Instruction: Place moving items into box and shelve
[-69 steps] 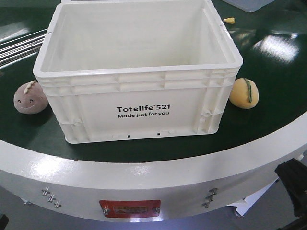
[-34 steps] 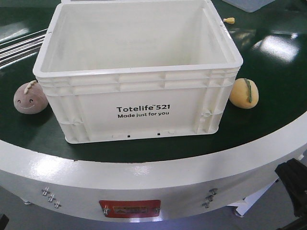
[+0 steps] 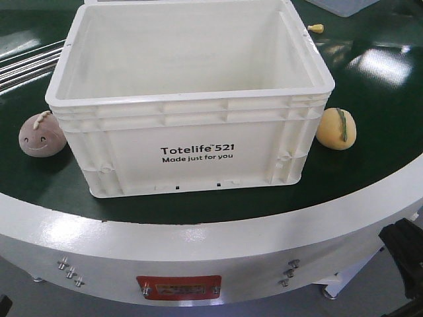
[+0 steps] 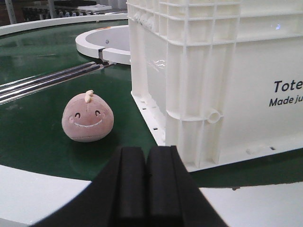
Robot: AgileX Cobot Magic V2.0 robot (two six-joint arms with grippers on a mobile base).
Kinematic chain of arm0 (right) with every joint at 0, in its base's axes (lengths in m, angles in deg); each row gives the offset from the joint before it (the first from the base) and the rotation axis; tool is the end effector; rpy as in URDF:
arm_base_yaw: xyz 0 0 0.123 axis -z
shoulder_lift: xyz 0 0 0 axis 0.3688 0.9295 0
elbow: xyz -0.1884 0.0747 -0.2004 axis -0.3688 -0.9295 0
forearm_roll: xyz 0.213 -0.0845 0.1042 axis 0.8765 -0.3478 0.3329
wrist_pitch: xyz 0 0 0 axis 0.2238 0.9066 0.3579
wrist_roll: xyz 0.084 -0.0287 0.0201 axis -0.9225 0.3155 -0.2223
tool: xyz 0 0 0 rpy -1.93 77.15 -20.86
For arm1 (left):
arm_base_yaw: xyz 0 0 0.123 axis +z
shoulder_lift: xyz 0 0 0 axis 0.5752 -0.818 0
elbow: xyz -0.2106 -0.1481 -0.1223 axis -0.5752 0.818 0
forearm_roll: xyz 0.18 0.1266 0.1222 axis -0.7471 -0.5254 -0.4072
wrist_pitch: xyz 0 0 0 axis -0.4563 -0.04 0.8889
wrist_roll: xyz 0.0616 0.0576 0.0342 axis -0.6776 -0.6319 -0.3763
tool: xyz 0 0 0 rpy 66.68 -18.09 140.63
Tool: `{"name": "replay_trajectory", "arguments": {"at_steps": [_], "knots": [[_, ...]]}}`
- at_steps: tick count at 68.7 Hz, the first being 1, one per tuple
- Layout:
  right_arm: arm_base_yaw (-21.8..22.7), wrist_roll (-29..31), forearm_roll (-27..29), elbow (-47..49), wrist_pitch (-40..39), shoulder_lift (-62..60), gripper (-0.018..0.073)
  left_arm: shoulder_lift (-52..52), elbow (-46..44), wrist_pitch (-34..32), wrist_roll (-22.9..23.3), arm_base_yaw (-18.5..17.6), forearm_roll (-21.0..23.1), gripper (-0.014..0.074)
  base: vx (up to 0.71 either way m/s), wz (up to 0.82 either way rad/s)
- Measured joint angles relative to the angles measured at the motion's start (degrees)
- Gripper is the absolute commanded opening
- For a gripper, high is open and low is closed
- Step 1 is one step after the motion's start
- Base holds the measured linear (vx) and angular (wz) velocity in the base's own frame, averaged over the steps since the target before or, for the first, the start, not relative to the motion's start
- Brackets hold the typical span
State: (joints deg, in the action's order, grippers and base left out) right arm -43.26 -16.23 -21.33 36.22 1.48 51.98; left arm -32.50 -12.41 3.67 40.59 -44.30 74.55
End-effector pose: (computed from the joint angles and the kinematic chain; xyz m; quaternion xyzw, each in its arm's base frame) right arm 0.0527 0.0211 0.1893 -0.1691 0.7171 0.0999 0.6688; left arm 0.0554 -0.0083 0.1858 0.0413 0.7492 -0.0646 0.6579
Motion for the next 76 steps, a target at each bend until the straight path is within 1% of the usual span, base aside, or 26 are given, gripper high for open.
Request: {"name": "replay_trajectory", "arguments": {"at_steps": [76], "knots": [[0.0, 0.0, -0.2, 0.0, 0.0, 0.0, -0.0015, 0.0, 0.0, 0.0, 0.0, 0.0, 0.0, -0.0026, 0.0, 0.0]]}}
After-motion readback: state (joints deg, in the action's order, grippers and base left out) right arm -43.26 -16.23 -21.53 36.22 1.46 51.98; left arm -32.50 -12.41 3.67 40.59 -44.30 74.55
